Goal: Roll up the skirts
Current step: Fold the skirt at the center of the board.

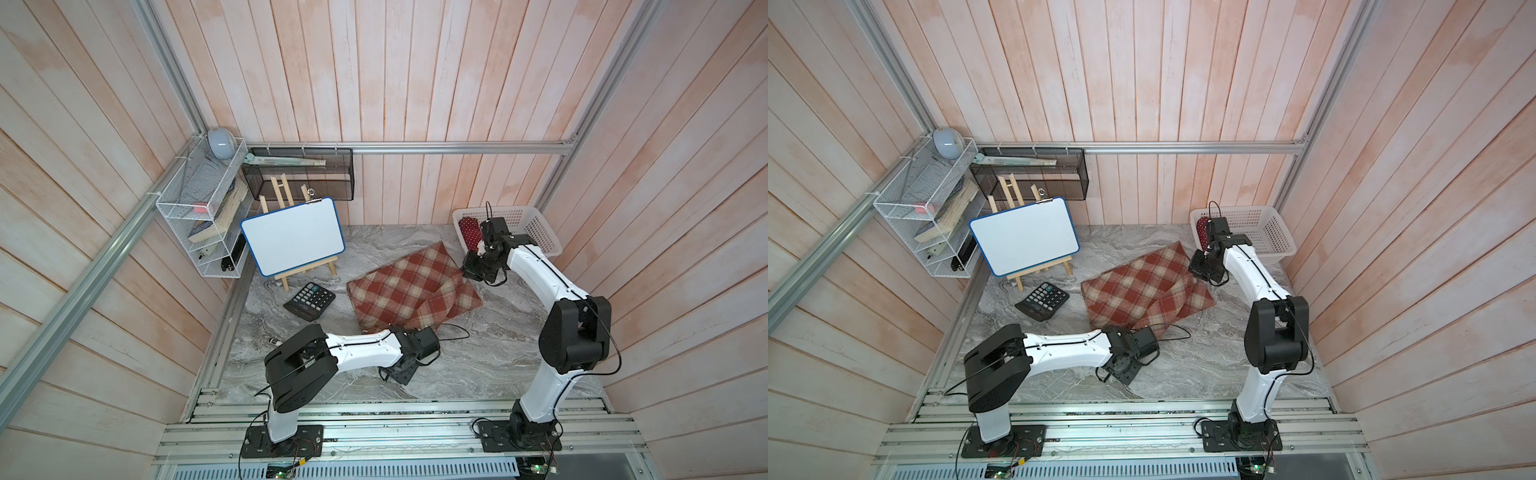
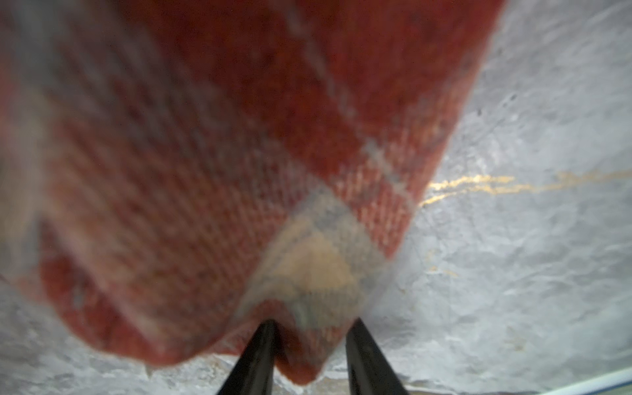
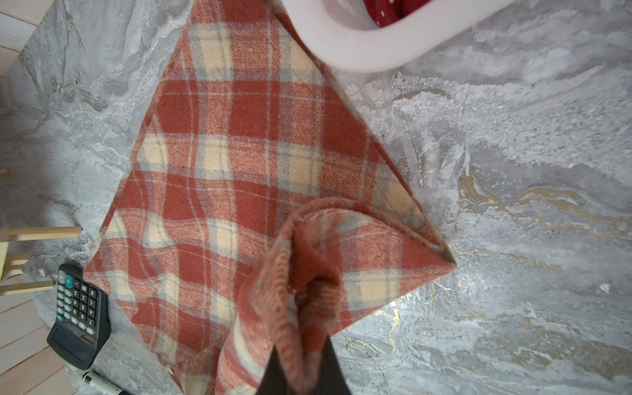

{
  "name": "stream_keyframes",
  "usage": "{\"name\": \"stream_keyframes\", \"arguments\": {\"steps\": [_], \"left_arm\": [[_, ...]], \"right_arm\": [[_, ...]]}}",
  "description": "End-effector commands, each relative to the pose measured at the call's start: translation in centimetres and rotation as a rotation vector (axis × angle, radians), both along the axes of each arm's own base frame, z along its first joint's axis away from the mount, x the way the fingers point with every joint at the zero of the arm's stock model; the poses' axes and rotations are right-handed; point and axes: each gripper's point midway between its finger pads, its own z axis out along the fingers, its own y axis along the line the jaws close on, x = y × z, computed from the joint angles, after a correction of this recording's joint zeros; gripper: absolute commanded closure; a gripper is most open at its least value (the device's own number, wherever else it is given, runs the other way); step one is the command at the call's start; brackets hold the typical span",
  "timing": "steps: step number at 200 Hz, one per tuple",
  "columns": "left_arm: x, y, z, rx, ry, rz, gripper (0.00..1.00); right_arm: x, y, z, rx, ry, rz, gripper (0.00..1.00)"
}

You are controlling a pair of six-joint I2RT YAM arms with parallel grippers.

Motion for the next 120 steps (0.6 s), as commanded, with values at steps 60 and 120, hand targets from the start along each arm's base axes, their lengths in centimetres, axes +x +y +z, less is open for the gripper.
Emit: {"name": "stream_keyframes", "arguments": {"steps": [60, 120], "left_arm": [[-0.4, 2.1, 2.1, -0.020, -0.006, 0.114, 1.00], [-3.5, 4.3, 8.8, -0.229, 0.002, 0.304, 1.00]], "right_arm": [[-5.1, -0.3, 0.5, 0.031, 0.060, 0.021, 1.00], [-13.3, -1.4, 1.4, 0.042, 0.096, -0.006, 1.00]]}}
